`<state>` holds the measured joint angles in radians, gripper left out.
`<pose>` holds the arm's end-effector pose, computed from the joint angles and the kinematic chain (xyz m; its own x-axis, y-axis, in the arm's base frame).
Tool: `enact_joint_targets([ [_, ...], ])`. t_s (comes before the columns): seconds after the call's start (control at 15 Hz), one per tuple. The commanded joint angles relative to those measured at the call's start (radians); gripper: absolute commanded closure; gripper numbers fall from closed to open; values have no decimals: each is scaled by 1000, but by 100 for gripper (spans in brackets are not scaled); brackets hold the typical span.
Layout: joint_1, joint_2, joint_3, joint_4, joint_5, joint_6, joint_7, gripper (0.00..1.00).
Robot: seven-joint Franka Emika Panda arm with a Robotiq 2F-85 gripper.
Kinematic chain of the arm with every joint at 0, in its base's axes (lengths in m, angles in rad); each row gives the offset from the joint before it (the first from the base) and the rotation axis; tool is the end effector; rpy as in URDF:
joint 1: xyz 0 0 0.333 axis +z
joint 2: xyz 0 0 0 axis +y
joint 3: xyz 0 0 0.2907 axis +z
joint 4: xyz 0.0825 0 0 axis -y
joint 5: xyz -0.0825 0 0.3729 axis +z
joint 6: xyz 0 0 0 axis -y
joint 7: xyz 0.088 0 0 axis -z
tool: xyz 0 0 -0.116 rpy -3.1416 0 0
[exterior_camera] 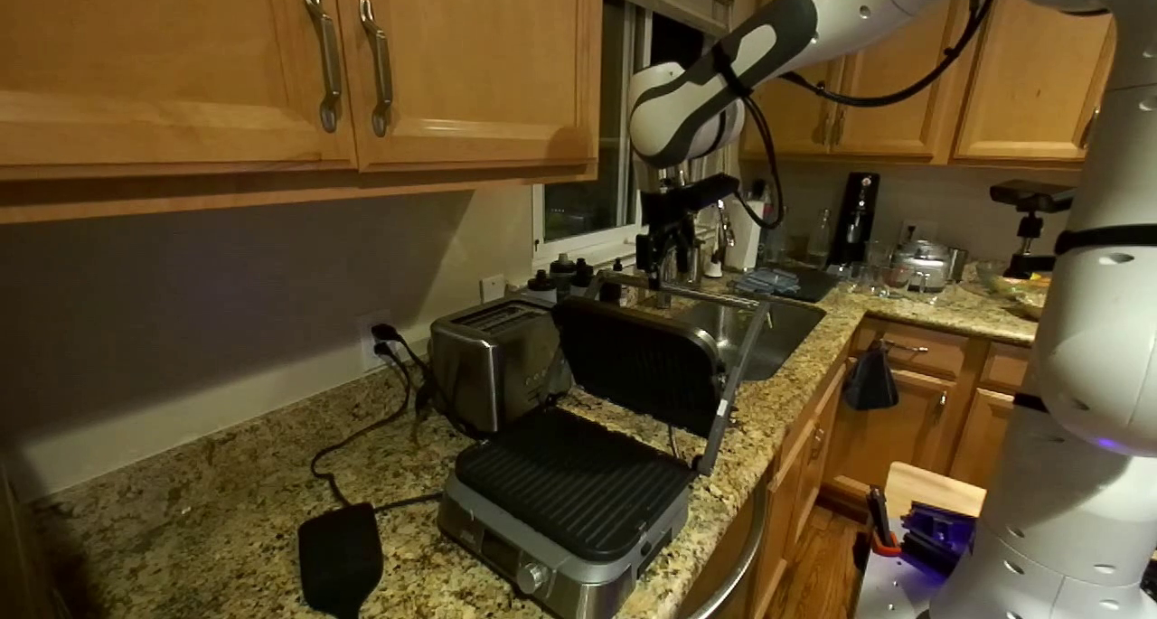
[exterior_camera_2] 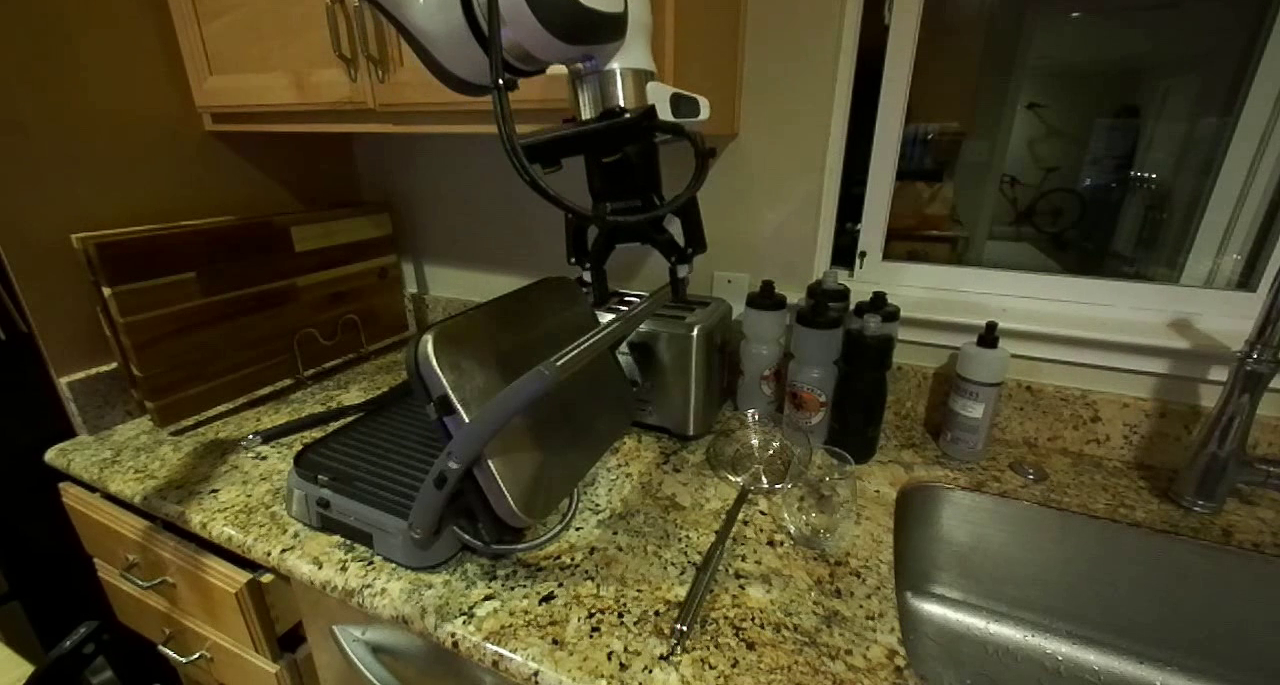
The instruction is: Close the sandwich maker
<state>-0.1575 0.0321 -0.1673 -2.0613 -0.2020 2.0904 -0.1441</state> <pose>0.5123 -0.1842 0.3913 0.9958 -0.0830 -0.0374 -0.0752 -0.9816 0.1756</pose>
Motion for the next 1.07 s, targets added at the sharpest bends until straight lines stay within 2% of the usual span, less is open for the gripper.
enact_joint_targets([
  [0.0, -16, 51, -9, 31, 20, 7, -54, 0],
  [0.33, -31, 89, -10, 45, 92, 1, -96, 0],
  [0.4, -34, 87, -9, 41, 108, 1, -101, 25],
  [0.53, -35, 71, -8, 26, 124, 7, -101, 33],
  [1.0, -33, 40, -4, 6, 196, 14, -127, 80],
])
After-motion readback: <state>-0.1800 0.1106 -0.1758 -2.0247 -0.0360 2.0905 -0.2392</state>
